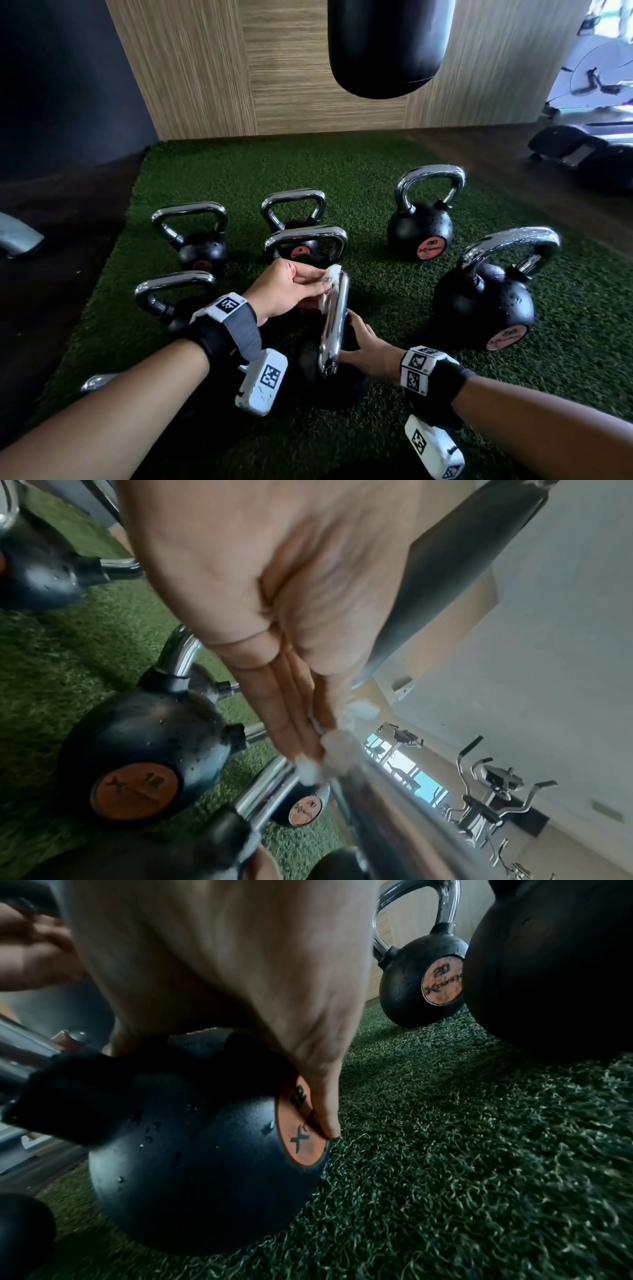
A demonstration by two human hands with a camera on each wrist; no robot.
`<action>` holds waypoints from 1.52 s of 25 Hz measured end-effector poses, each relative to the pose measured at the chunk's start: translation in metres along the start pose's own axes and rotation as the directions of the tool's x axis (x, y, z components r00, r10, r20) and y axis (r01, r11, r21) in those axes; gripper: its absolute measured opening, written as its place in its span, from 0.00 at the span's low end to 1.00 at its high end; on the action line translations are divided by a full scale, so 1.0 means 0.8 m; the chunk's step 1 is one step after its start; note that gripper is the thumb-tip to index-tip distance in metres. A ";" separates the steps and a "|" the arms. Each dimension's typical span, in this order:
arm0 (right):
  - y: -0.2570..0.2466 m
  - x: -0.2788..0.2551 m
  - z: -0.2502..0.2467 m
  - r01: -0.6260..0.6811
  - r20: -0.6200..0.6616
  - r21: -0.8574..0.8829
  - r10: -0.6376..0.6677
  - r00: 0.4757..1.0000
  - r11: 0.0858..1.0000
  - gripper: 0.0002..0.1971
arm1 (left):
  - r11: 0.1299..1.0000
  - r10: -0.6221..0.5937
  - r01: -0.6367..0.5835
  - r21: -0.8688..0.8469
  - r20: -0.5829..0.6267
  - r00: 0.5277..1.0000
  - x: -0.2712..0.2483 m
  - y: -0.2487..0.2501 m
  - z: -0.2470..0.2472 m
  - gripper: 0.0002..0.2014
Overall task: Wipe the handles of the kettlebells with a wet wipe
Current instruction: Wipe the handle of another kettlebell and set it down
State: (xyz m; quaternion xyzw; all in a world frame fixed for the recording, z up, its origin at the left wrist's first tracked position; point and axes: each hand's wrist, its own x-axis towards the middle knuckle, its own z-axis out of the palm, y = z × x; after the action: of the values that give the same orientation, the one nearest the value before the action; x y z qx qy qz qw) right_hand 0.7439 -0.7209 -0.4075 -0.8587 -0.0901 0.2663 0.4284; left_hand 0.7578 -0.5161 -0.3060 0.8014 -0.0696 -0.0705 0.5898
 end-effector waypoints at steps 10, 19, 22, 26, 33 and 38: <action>0.003 0.005 0.000 0.004 -0.006 -0.005 -0.004 1.000 1.000 0.56 | 0.974 -0.199 0.208 -0.084 0.108 0.974 -0.060 0.020 -0.004 0.08; 0.003 0.002 0.001 0.023 -0.011 -0.007 -0.023 1.000 1.000 0.56 | 0.968 -0.215 0.236 -0.085 0.202 0.955 -0.109 -0.002 -0.002 0.10; 0.001 0.001 -0.001 0.014 -0.010 -0.010 -0.014 1.000 1.000 0.57 | 0.981 -0.149 0.127 0.146 0.155 0.977 -0.122 -0.015 -0.002 0.08; 0.004 0.003 0.000 0.018 -0.006 -0.030 -0.018 1.000 0.999 0.57 | 0.935 -0.088 0.061 0.349 0.063 0.994 -0.143 -0.031 0.013 0.09; 0.010 0.007 0.000 0.024 -0.021 -0.037 -0.025 0.999 0.999 0.57 | 0.943 -0.025 0.027 0.332 -0.009 1.000 -0.149 -0.059 0.035 0.07; -0.039 -0.021 -0.025 -0.041 0.002 -0.503 0.049 0.999 0.863 0.42 | 0.990 -0.109 0.112 0.089 -0.031 0.994 -0.140 -0.067 0.026 0.06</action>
State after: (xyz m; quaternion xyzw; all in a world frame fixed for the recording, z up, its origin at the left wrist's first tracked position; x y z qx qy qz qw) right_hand 0.7428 -0.7221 -0.3664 -0.9406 -0.1393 0.2498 0.1829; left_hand 0.6454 -0.4984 -0.3597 0.8308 -0.0205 -0.0894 0.5490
